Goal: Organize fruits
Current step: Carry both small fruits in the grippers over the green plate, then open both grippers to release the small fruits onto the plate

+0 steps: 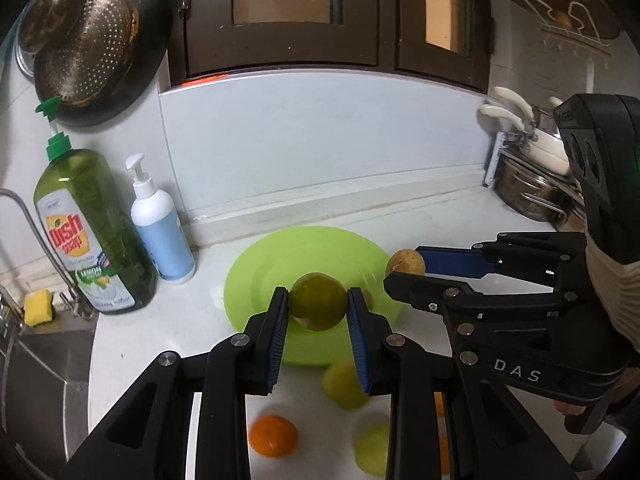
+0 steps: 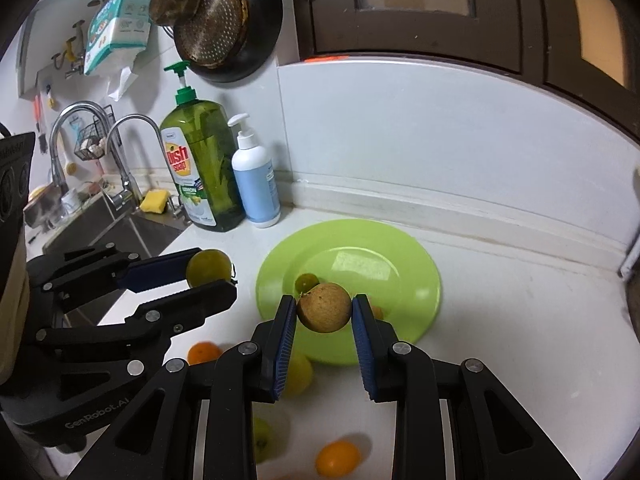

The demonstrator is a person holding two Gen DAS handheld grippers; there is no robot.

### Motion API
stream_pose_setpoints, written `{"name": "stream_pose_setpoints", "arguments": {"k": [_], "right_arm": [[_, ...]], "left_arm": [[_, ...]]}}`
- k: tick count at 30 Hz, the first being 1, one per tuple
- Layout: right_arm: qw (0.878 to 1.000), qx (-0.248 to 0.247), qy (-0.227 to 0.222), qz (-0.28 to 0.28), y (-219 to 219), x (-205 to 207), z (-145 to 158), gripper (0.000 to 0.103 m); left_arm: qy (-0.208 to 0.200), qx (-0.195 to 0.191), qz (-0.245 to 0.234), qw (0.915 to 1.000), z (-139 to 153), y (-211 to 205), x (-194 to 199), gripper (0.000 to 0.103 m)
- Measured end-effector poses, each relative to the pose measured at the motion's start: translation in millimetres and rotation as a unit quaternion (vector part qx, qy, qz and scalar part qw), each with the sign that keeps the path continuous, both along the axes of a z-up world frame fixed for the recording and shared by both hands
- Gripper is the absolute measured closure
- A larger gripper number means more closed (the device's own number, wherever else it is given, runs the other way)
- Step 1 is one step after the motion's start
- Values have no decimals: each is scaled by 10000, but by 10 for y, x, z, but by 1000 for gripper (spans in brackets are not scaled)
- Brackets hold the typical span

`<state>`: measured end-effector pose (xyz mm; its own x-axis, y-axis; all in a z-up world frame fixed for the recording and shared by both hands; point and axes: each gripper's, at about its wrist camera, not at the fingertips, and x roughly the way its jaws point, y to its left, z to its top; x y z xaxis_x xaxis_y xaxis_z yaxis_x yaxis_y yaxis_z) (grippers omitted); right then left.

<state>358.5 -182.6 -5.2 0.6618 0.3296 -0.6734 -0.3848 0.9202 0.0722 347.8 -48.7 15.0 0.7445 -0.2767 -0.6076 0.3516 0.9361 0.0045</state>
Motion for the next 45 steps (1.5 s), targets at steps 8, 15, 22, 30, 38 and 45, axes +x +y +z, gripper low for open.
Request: {"name": "stream_pose_setpoints", "arguments": {"k": [8, 15, 22, 30, 38, 45], "right_arm": [[9994, -134, 325, 30, 14, 539, -174, 73], [9974, -294, 650, 98, 60, 841, -347, 73], [9937, -445, 1026, 123, 95, 1126, -574, 73], [9891, -492, 1386, 104, 94, 1338, -807, 73], [9867, -520, 1541, 76, 90, 1429, -959, 73], [9852, -493, 1641, 51, 87, 1476, -1021, 73]], "left_arm": [[180, 137, -25, 9997, -86, 5, 467, 73], [527, 185, -48, 9984, -272, 10, 832, 74], [904, 295, -84, 9954, -485, 2, 1131, 74], [1339, 356, -119, 9903, -699, -47, 1393, 74], [1587, 428, -216, 9862, -877, -70, 1535, 73], [1688, 469, -218, 9843, -961, -104, 1593, 73]]}}
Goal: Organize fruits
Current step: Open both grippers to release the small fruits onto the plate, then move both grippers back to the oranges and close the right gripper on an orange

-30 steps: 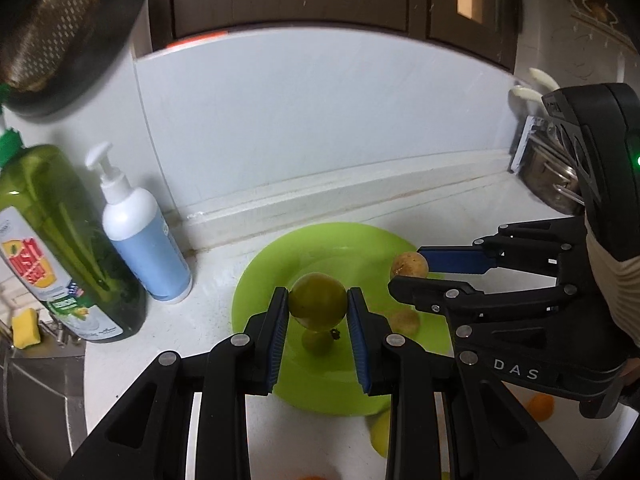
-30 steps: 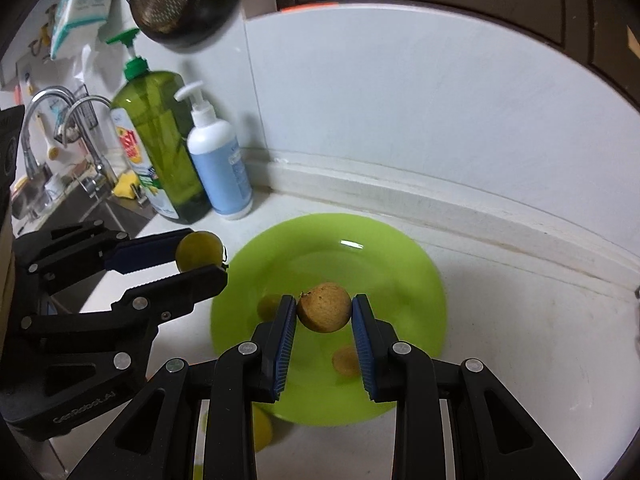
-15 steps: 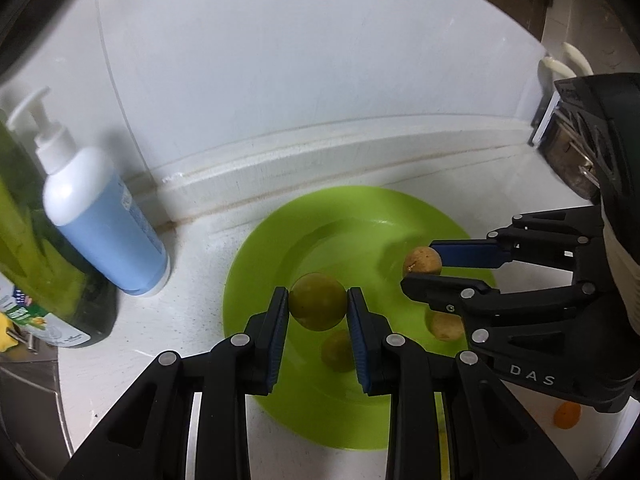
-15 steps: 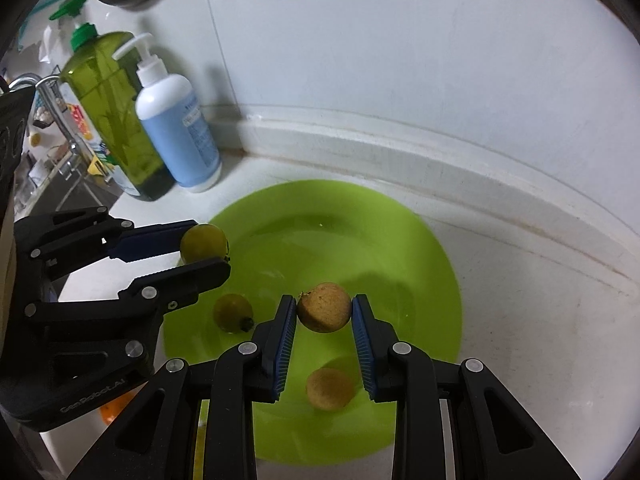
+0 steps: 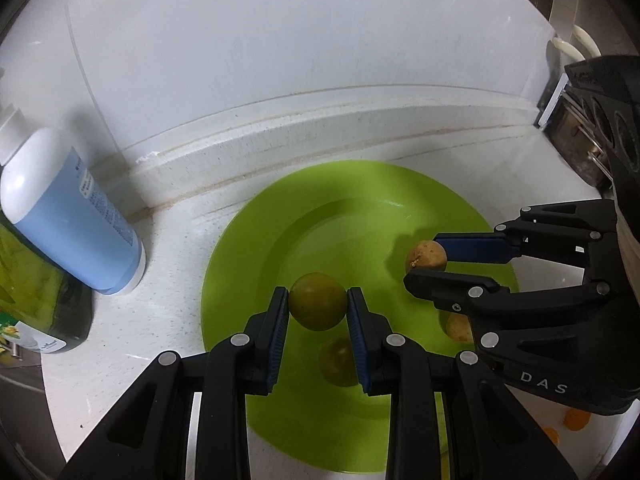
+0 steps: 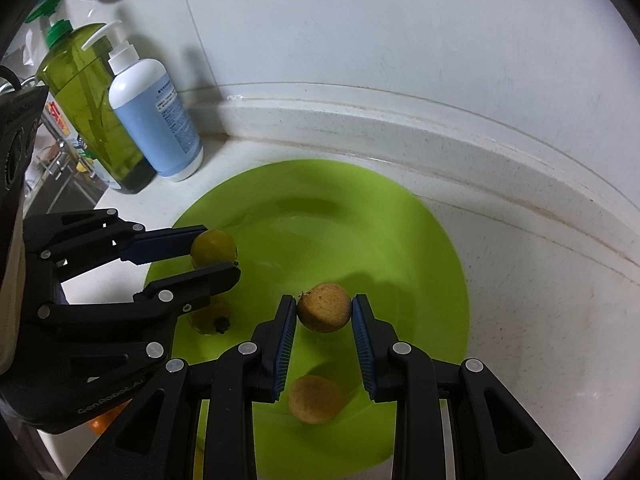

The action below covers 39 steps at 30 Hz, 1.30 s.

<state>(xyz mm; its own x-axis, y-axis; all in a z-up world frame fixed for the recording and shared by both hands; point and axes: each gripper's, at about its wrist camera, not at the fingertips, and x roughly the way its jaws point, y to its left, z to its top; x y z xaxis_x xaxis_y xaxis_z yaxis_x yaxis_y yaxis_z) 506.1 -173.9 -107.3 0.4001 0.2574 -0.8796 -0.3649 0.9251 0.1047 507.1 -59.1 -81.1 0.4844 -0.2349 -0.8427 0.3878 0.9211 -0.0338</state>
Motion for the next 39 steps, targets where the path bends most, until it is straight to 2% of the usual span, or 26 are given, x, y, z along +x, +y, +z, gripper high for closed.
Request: {"name": "stream_pose_setpoints", "arguments": {"k": [10, 16, 18, 22, 25, 29, 31, 39], "right_arm": [[9998, 163, 52, -58, -21, 16, 1, 73], [9997, 212, -16, -113, -51, -37, 69, 72], [9996, 209, -91, -137, -64, -78, 118, 72], [9990, 296, -265, -180, -107, -208, 271, 72], [9981, 328, -479, -217, -134, -346, 425, 66], [9959, 395, -795, -191, -179, -596, 651, 64], [9942, 426, -960, -221, -218, -734, 761, 55], [9865, 451, -1500, -473, -450, -1310, 1117, 44]], "left_arm": [[104, -23, 16, 9999, -51, -34, 40, 73], [-38, -69, 92, 9999, 67, 4, -35, 70], [-95, -113, 138, 9998, 142, 31, -94, 66], [-249, -280, 221, 9991, 333, 88, -293, 62], [-447, -351, 301, 9979, 492, 102, -465, 54], [-703, -392, 316, 9963, 696, 94, -729, 46], [-875, -407, 320, 9948, 807, 84, -893, 43], [-1315, -436, 313, 9899, 1089, 58, -1443, 38]]}}
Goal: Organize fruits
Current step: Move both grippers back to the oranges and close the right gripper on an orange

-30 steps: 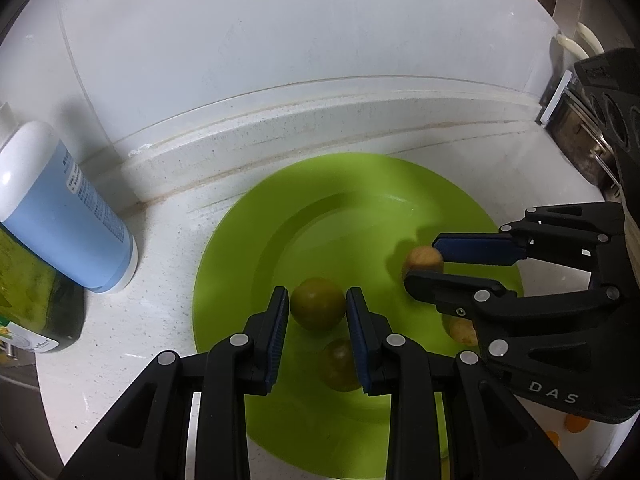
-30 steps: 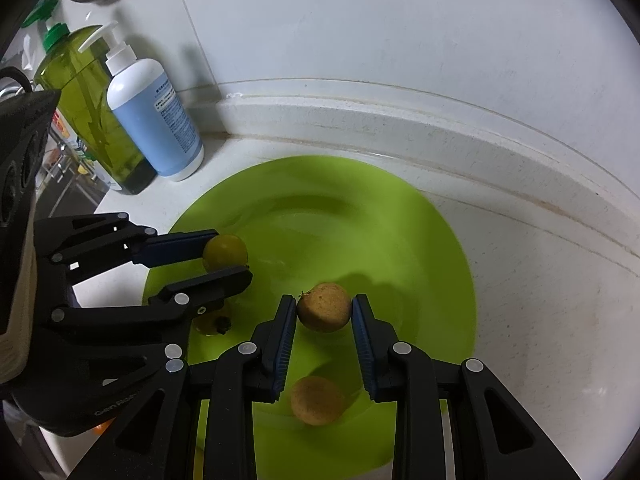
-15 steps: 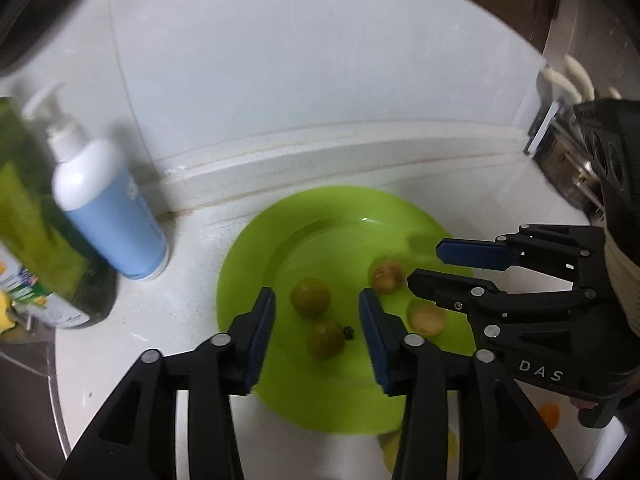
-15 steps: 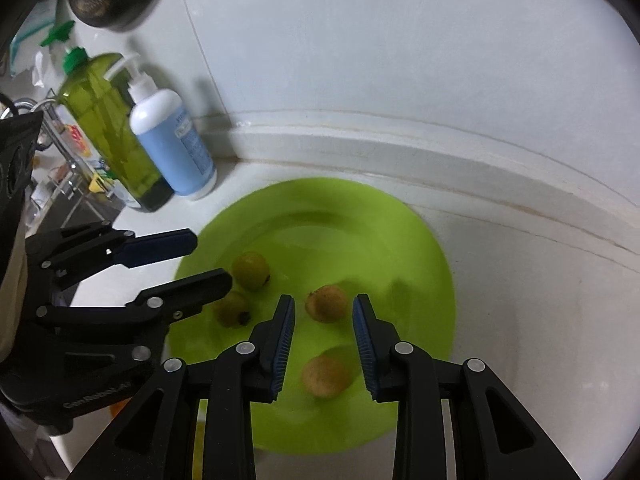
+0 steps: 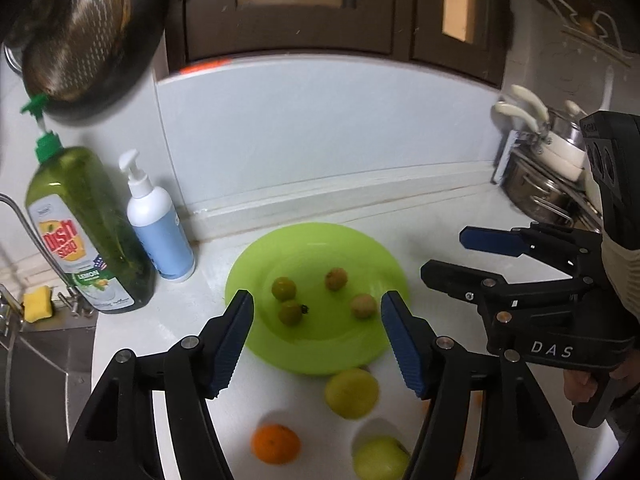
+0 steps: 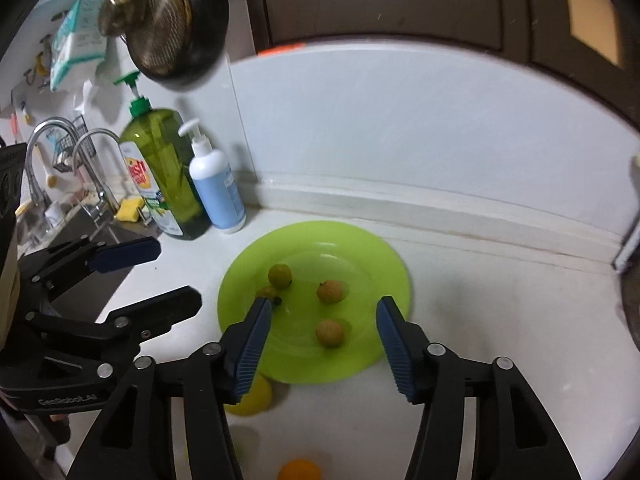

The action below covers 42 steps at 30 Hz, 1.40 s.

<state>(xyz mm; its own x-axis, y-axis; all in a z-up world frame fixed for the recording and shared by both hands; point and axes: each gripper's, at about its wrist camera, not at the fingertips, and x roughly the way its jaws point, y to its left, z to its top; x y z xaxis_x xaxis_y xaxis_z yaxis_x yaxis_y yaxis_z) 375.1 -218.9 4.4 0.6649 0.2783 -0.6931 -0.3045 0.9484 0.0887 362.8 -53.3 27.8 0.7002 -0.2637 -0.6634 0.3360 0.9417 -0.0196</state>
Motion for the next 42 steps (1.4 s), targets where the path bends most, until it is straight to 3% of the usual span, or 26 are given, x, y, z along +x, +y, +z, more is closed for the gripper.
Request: {"name": "stream_pose_setpoints", "arguments": {"k": [9, 20, 33, 42], "right_arm": [[9992, 22, -246, -321, -231, -564, 134, 42], [9983, 40, -255, -524, -389, -1026, -23, 42], [9985, -182, 116, -499, -565, -1316, -486, 42], [9981, -327, 259, -447, -590, -1379, -752, 42]], "left_arm": [[-197, 18, -126, 9997, 104, -168, -561, 36], [-503, 72, -70, 9987, -54, -294, -1102, 36], [-213, 109, -268, 9994, -524, -492, -1425, 37], [205, 126, -357, 9991, -888, -620, -1496, 45]]}}
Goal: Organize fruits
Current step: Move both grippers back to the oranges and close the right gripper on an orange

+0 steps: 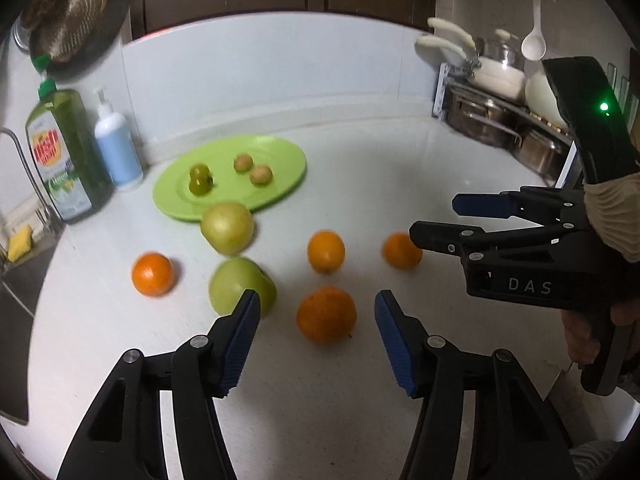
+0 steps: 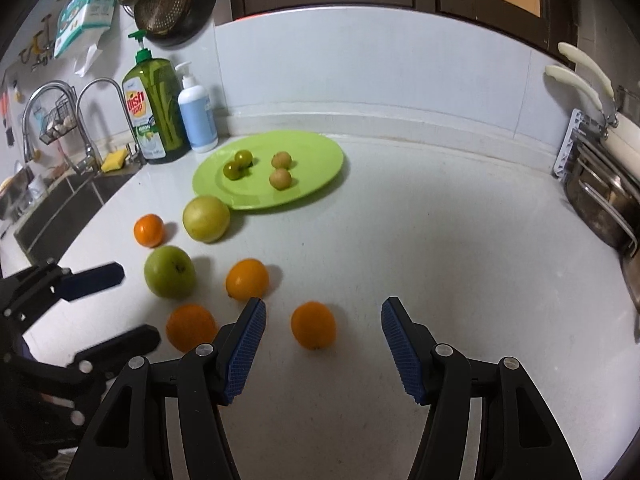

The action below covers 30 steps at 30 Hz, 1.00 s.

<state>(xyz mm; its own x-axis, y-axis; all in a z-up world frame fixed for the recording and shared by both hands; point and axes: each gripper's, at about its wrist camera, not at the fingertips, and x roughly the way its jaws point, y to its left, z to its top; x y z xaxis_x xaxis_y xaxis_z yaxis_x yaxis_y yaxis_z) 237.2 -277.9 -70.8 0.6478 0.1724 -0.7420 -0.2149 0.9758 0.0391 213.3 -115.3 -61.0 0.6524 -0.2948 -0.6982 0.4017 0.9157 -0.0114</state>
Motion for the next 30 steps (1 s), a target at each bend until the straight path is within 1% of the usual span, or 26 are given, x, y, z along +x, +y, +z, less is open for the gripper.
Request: {"name": "stream_pose_setpoints", "arguments": {"k": [4, 6, 16, 19, 22, 26, 28, 30], "right_arm": [[9998, 26, 170, 59, -8, 18, -131, 42], [9997, 43, 220, 96, -2, 34, -170, 42], [9991, 91, 318, 273, -1, 115, -310, 43], [9989, 71, 332, 327, 17, 135, -339, 47], [9987, 106, 351, 348, 32, 167, -357, 50], [9986, 117, 394, 325, 40, 223, -382, 54], [9982, 199, 460, 326, 30, 244, -397, 60], [9981, 196, 489, 333, 35, 254, -413, 62]], "left_arm": [[258, -164, 96, 9995, -117, -3, 47, 50], [348, -221, 138, 9991, -163, -14, 66, 51], [612, -474, 410, 9962, -293, -24, 167, 56], [712, -568, 419, 9950, -310, -14, 221, 56], [730, -575, 392, 9949, -309, -30, 261, 59], [791, -597, 381, 9943, -322, -50, 298, 61], [805, -601, 391, 9942, -329, -48, 307, 62], [793, -584, 382, 9944, -331, -57, 322, 62]]}}
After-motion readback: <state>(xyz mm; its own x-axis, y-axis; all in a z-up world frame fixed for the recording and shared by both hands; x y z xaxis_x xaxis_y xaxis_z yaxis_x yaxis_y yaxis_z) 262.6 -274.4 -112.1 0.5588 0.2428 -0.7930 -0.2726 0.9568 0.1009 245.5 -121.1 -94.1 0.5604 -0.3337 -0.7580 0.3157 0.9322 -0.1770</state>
